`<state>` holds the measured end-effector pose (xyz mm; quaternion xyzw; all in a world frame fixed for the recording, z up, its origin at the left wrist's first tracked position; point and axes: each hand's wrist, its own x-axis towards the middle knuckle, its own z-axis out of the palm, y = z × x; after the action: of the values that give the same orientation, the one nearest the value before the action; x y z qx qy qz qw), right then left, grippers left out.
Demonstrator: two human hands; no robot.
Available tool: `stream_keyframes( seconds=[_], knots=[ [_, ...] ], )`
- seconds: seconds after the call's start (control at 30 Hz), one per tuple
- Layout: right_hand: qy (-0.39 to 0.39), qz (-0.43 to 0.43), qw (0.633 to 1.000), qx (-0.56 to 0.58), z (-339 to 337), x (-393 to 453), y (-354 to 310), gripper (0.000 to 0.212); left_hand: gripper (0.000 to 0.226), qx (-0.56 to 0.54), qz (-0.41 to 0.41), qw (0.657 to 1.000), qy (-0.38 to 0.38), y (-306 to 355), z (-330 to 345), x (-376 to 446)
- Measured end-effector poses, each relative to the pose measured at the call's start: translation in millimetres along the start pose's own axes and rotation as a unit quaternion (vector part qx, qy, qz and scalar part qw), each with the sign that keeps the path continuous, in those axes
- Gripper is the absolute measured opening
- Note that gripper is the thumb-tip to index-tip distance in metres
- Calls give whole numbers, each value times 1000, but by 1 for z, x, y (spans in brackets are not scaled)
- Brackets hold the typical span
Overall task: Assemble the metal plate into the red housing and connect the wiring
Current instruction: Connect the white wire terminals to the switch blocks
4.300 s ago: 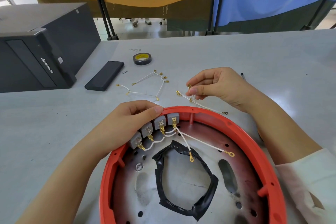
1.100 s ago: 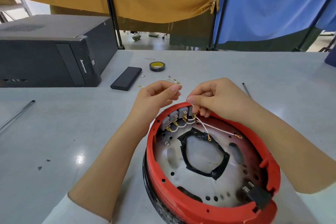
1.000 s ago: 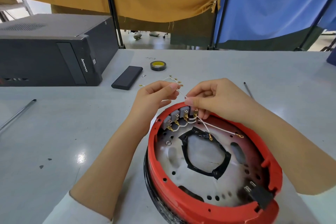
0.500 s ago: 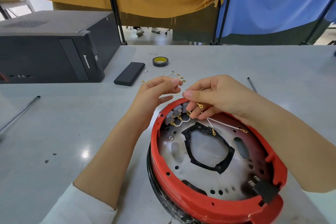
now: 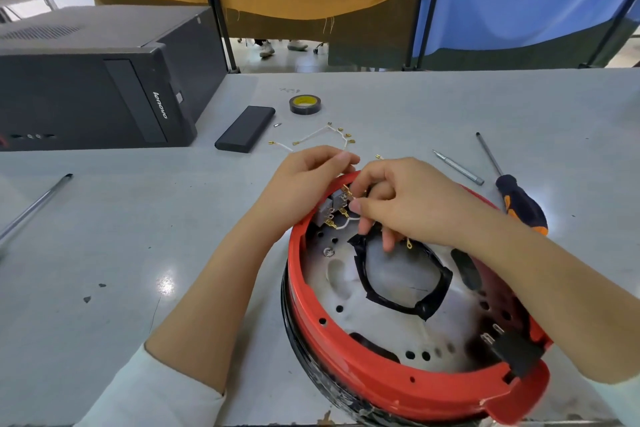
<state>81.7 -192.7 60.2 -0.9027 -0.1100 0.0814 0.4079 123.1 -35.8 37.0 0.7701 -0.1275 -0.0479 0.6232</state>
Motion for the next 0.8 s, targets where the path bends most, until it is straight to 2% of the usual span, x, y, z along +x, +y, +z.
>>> stream_keyframes(
  seconds=[0.17,0.33,0.8],
  knots=[
    [18,-9,1000,16,-5,-2,3,8,19,-8,5,1000,-8,-3,0,1],
    [-53,17,998,4,-3,-4,5,12,19,20,5,1000,-4,-4,0,2],
    [-40,46,998,28,6,6,7,14,19,19,-1,1000,-6,-4,0,1]
  ],
)
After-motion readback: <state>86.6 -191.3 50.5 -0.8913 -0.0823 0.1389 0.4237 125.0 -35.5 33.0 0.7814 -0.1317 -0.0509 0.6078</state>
